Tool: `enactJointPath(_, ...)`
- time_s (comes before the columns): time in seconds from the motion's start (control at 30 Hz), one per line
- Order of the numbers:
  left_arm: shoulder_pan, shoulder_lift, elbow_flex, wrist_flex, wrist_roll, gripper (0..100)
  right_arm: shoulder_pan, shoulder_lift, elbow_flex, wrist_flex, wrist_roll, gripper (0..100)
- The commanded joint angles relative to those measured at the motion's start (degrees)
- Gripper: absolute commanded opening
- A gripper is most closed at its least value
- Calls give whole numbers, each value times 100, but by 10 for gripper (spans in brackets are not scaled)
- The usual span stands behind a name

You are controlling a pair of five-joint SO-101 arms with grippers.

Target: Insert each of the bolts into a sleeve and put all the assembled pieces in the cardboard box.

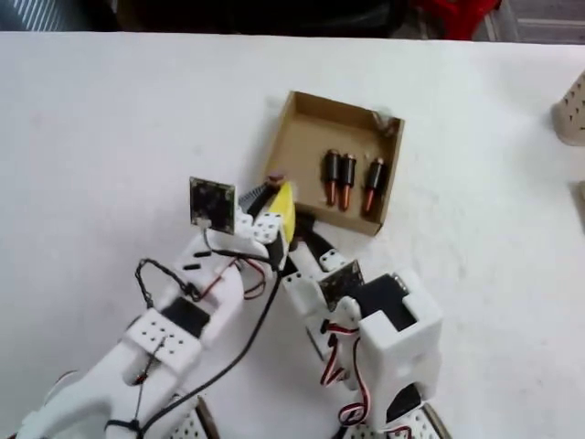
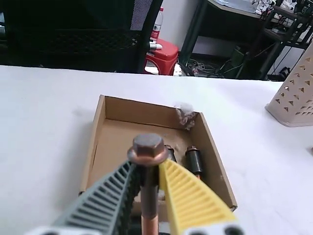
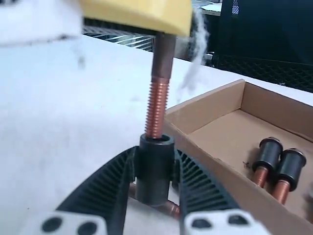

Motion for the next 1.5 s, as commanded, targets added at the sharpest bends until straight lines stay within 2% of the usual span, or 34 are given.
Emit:
enactJointPath(0.0,75,980,-642,-554,70,23,-4,-198,62,-154,9,17)
enactJointPath(0.17,84,1015,-598,-721,79,23,4,-198,62,-154,9,17)
enactJointPath(0.33,75,84,-149,-492,88,23,4,-198,62,-154,9,17)
enactJointPath(0.53,119,-1147,-79,1125,88,23,101,-215,62,-154,0,17)
enactJointPath(0.6,154,-1314,-79,1363,88,23,127,-242,70,-154,0,17)
enactJointPath(0.67,154,-1314,-88,1354,79,23,110,-242,70,-154,0,17)
enactJointPath(0.83,127,-1051,-141,712,62,23,101,-215,70,-154,0,17)
enactJointPath(1.13,40,1244,-897,-167,53,23,119,-198,62,-154,0,17)
enactJointPath(1.2,40,1235,-835,-387,44,23,127,-198,62,-154,0,17)
enactJointPath(1.47,48,593,-466,-352,62,23,110,-215,62,-154,0,17)
